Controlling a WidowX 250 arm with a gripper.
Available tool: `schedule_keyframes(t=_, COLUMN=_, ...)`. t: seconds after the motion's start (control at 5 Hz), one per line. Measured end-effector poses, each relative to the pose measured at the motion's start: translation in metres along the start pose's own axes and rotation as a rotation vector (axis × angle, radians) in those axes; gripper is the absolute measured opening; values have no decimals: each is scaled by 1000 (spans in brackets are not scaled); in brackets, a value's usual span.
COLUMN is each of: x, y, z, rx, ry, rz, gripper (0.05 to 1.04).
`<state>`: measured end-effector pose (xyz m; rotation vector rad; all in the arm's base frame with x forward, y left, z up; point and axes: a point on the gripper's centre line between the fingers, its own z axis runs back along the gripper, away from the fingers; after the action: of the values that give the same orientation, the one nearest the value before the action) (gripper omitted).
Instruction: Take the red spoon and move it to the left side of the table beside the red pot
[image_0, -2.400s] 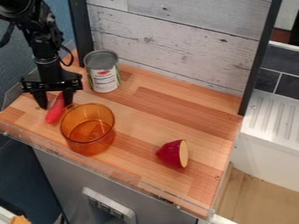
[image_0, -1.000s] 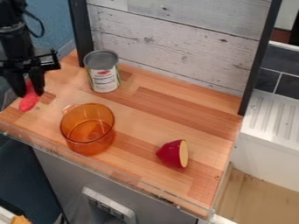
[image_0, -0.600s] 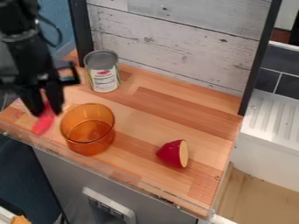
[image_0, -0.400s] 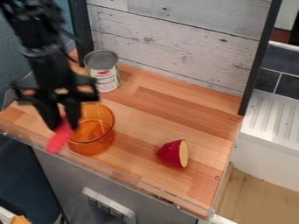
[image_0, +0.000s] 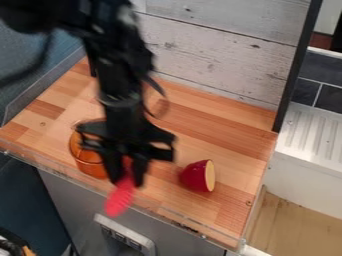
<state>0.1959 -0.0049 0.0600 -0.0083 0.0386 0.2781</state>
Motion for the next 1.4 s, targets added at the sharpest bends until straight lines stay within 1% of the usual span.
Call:
schedule_keyframes(t=0.2, x=-7, y=-21, z=-13, rx=22, ry=30, rz=-69, gripper=328)
schedule_keyframes(t=0.4, x=-17, y=-27, z=-26, rx=39, ry=76, rz=-83, gripper=328)
schedule_keyframes(t=0.6, x=-27, y=-26, z=-31, rx=28, ry=109, rz=-86, gripper=328)
schedule_keyframes(t=0.8, x=-29, y=-28, z=-38, rx=25, ry=132, rz=-119, gripper=328)
schedule_keyframes(t=1.0, x=-25, y=-40, z=-45, rx=-27, ry=164, rz=-164, gripper=328)
schedule_keyframes(t=1.2, x=-13, y=-52, z=-51, rx=-57, ry=193, rz=-184, gripper=328)
schedule_keyframes(t=1.4, x=6, y=-54, z=-51, rx=-79, ry=189, rz=-170, gripper=328)
